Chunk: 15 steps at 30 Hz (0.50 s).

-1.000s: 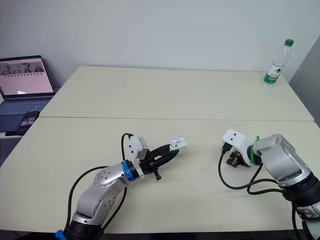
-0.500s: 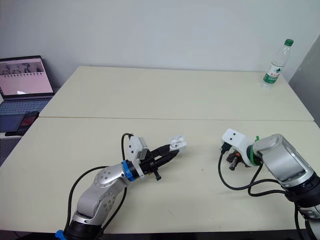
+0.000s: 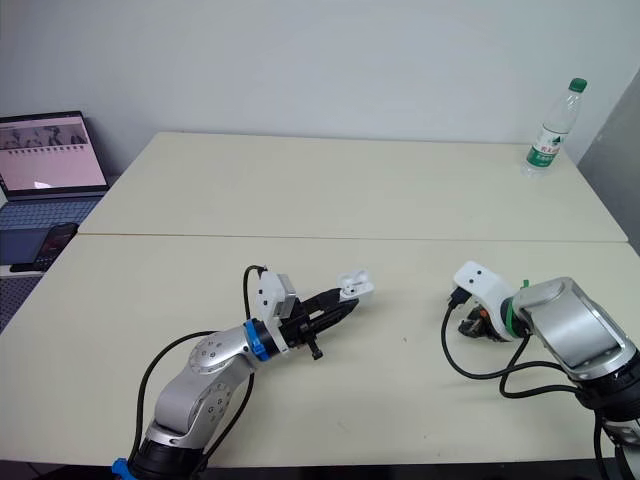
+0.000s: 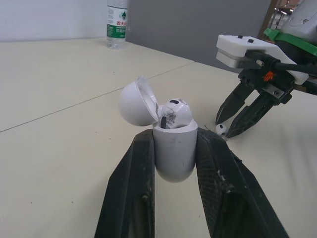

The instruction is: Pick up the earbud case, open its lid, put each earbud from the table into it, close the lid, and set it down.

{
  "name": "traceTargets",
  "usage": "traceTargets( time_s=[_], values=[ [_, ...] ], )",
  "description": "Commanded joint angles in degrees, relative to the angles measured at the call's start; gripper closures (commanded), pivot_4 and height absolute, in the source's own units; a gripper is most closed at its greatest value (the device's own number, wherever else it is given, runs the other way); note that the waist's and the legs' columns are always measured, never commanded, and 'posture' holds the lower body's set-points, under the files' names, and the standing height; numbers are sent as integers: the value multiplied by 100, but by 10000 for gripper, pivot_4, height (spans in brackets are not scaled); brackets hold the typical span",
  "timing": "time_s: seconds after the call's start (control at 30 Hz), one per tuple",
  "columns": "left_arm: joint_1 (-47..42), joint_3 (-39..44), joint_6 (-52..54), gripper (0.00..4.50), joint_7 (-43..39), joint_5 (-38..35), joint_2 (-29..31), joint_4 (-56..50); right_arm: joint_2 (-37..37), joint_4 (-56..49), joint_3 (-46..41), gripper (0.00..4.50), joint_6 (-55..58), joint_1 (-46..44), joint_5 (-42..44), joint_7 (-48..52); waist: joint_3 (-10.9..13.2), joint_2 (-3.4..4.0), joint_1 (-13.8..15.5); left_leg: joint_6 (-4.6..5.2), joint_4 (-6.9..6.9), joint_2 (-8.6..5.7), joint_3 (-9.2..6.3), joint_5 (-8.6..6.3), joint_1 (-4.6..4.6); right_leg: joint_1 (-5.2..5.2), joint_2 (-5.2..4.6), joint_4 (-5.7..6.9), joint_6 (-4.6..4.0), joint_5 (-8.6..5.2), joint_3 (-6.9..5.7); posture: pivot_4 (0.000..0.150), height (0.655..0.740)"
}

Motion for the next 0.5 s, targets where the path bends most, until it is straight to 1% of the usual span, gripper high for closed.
traceTargets(
  time_s=[0.03, 0.37, 0.5],
  values=[
    [-82, -32, -162, 37159, -74, -14, -25, -37, -32, -146, -283, 29327, 89, -18, 134, -146, 0, 0, 0, 0, 0, 0, 0, 0, 0, 0, 0, 0, 0, 0, 0, 1500, 7362],
    [-69, -25, -181, 37159, -95, -6, -27, -38, 281, 45, -553, 29327, 450, -147, 575, -392, 0, 0, 0, 0, -1, 0, -2, 0, -1, 0, 2, 0, 1, 0, 0, 1500, 7362],
    [-51, -27, -186, 37159, -87, -6, -27, -48, 231, 95, -507, 29327, 389, -143, 626, -476, 0, 0, 0, 0, -1, -1, 1, 0, -1, 0, 1, -2, 1, 0, 0, 1500, 7362]
  ],
)
